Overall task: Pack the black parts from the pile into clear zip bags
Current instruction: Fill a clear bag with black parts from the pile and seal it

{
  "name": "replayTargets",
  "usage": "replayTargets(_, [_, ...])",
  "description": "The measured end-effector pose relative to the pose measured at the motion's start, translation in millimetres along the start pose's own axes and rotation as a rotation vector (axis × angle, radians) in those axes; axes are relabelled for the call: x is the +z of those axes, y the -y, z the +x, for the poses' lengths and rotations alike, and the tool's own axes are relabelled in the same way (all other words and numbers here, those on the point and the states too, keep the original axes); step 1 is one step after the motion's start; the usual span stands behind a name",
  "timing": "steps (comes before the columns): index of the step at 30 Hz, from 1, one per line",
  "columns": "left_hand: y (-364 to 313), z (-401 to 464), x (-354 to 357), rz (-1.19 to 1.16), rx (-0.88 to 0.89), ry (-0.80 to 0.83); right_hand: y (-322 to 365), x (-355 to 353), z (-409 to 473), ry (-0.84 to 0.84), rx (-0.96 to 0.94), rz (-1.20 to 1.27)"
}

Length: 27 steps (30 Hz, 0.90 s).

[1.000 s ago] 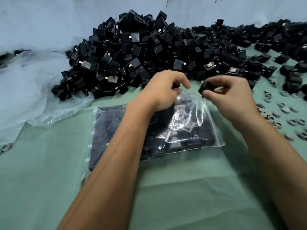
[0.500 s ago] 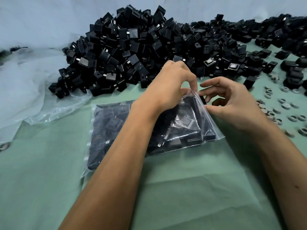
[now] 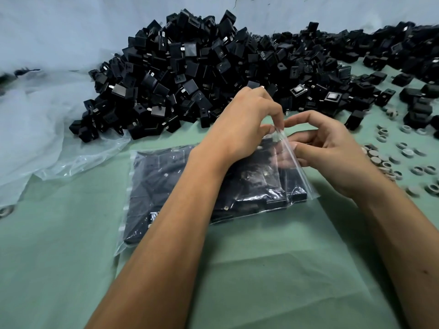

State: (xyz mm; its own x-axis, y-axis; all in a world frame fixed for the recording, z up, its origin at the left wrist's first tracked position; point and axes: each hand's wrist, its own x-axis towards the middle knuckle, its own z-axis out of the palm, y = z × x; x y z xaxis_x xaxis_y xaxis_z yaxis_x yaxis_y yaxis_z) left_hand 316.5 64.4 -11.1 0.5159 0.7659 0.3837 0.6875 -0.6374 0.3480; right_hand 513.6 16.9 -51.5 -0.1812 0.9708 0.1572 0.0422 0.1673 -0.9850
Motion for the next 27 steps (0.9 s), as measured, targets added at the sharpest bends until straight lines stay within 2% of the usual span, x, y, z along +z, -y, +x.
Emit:
replayTargets(4, [-0.6,0.6,0.3,-0.012,-0.002,-0.003,0.8,-2.4,1.9,-0.05,0.008,0.025])
replayTargets(8, [-1.1,1.2,1.3,-0.007,-0.004,0.001,-0.8,4.1,0.9,0.063,0.013,0.068])
replayTargets(11, [-0.8,1.6,1.0,-0.027,-0.025,0.015,-0.3,3.5,1.4,0.078,0.023,0.078])
replayTargets(18, [8.3,-2.2,4.4,-0.055,-0.101,0.098,-3.8,2.5,3.7,-0.158,-0.002,-0.053])
replayTargets(23, [22.0,-4.0,0.4,-0.063,-0.209,0.154,-6.8,-0.6,6.5,-0.301,-0.047,-0.034])
replayTargets(25, [25.3,-5.4,-1.0,-0.073,-0.234,0.156,-8.7,-1.9,7.3,-0.357,-0.003,-0.106])
replayTargets(27, [26.2,-5.9,-2.1,-0.078,-0.245,0.154,-9.3,-2.8,7.3,-0.327,0.09,-0.225])
